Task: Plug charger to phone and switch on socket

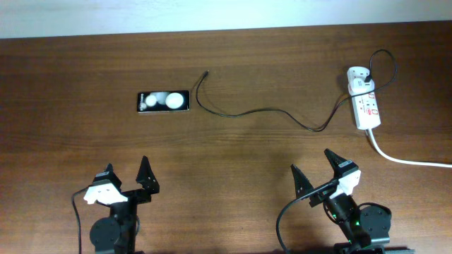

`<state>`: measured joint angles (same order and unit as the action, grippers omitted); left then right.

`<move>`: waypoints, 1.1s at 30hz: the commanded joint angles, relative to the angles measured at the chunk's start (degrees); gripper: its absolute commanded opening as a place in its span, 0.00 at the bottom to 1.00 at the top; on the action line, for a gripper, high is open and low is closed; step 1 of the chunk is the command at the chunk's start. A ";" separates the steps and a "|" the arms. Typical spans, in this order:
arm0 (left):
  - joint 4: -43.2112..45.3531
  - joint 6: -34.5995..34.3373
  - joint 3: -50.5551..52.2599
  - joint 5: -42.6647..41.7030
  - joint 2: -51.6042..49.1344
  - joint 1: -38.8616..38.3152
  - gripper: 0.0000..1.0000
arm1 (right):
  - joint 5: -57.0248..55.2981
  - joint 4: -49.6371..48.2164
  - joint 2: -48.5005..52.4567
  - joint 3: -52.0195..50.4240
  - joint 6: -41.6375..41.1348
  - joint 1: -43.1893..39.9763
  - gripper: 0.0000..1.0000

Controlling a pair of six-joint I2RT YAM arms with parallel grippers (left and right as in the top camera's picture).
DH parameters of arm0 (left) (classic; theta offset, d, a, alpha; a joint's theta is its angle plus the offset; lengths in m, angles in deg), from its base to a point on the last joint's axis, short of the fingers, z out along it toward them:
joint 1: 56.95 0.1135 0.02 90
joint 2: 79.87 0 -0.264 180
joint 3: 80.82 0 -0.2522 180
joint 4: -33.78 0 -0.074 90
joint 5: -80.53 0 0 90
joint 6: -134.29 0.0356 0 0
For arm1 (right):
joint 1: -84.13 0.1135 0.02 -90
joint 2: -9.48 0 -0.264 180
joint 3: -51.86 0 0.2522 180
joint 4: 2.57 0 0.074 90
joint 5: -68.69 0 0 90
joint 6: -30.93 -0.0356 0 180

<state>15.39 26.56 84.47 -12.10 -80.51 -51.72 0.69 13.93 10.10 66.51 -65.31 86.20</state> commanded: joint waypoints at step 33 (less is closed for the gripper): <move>0.61 0.63 0.39 -2.69 0.31 0.28 0.99 | 0.31 -0.15 -0.42 -0.57 -0.20 -0.22 0.99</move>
<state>15.41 26.53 84.47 -12.12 -80.51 -51.72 0.69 13.93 10.10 66.51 -65.29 86.20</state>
